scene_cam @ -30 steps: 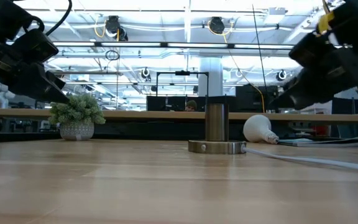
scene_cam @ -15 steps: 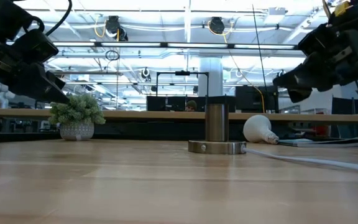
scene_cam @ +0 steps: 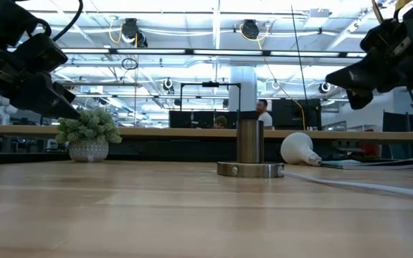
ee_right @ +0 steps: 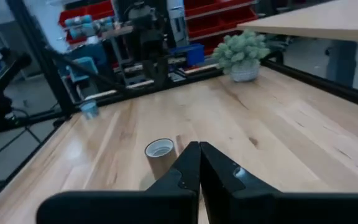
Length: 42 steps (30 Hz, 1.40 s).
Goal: Screw lightbulb
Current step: Return to Home Position
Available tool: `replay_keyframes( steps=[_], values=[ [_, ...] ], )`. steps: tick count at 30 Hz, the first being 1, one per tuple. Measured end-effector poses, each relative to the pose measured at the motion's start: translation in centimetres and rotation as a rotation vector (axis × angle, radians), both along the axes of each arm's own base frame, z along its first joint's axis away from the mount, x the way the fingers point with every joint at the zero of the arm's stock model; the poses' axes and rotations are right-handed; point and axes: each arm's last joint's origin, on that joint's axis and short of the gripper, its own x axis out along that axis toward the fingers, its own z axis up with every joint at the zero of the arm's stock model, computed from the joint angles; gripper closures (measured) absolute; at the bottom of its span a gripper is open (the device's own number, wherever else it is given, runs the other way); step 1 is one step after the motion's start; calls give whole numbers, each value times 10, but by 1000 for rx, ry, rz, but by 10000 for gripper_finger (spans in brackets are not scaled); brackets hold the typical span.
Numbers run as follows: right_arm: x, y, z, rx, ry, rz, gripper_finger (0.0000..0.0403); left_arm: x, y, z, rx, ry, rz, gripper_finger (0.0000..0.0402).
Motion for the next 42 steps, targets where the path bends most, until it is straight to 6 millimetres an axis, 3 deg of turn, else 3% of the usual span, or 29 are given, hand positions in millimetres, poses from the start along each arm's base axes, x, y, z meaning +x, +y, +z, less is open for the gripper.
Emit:
replay_keyframes(
  steps=[5,13,26,42],
  values=[
    [-9,2,-1,42,-4,34,403,0,0,0,0,0,0,401],
    [-19,16,10,42,-132,332,403,0,0,0,0,0,0,401],
    [-14,9,3,-287,-41,102,403,0,0,0,0,0,0,401],
    [-14,9,3,-198,-42,80,403,0,0,0,0,0,-1,401]
  ],
)
